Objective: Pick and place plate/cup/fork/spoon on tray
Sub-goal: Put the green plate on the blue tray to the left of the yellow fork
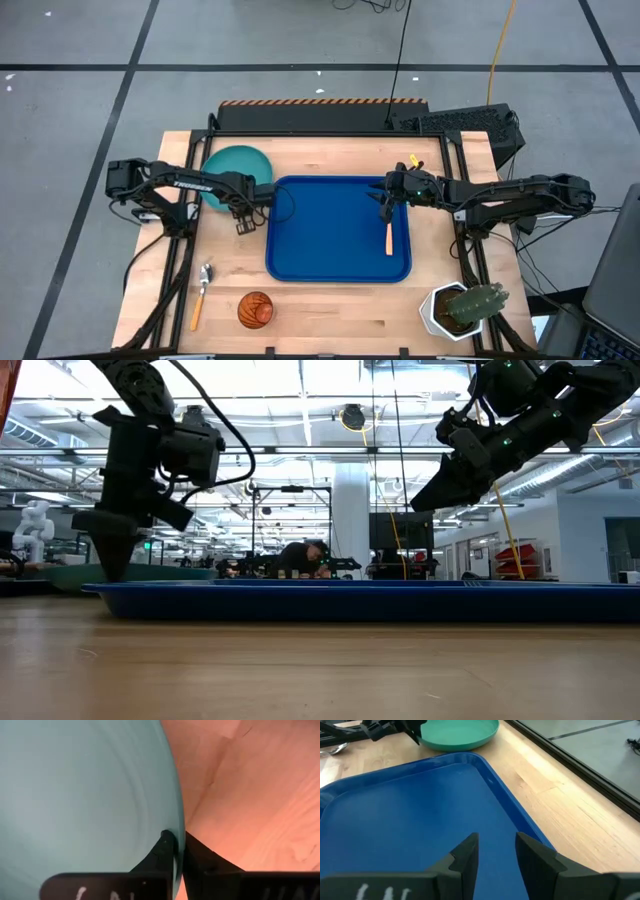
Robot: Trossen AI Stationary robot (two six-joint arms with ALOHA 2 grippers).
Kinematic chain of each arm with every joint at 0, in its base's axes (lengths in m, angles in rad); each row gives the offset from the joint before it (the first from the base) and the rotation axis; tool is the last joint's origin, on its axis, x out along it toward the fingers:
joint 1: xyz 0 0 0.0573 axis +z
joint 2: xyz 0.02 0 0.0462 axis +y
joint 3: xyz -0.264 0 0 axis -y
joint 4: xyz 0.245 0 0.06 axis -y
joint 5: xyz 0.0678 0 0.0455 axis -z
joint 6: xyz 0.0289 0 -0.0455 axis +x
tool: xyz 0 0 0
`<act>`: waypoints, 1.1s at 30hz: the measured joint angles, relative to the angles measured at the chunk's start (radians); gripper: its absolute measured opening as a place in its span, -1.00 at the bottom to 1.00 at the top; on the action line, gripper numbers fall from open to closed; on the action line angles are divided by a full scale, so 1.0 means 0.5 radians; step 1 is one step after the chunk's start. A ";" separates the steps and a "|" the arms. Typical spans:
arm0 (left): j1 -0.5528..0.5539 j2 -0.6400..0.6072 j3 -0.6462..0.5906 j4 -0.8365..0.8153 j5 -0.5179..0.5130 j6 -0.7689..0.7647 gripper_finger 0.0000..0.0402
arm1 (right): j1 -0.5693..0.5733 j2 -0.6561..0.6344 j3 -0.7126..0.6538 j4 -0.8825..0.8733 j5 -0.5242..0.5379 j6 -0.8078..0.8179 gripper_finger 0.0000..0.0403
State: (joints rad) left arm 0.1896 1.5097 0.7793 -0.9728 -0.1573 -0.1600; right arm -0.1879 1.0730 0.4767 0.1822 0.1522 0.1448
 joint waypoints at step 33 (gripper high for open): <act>-0.265 0.172 0.971 -0.230 -0.217 0.073 -0.96 | -0.052 -0.048 0.000 -0.026 0.010 0.204 -0.40</act>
State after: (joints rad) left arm 0.0570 1.5958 1.2648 -1.0876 -0.2656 -0.1234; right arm -0.2136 1.0493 0.4767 0.1693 0.1574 0.2467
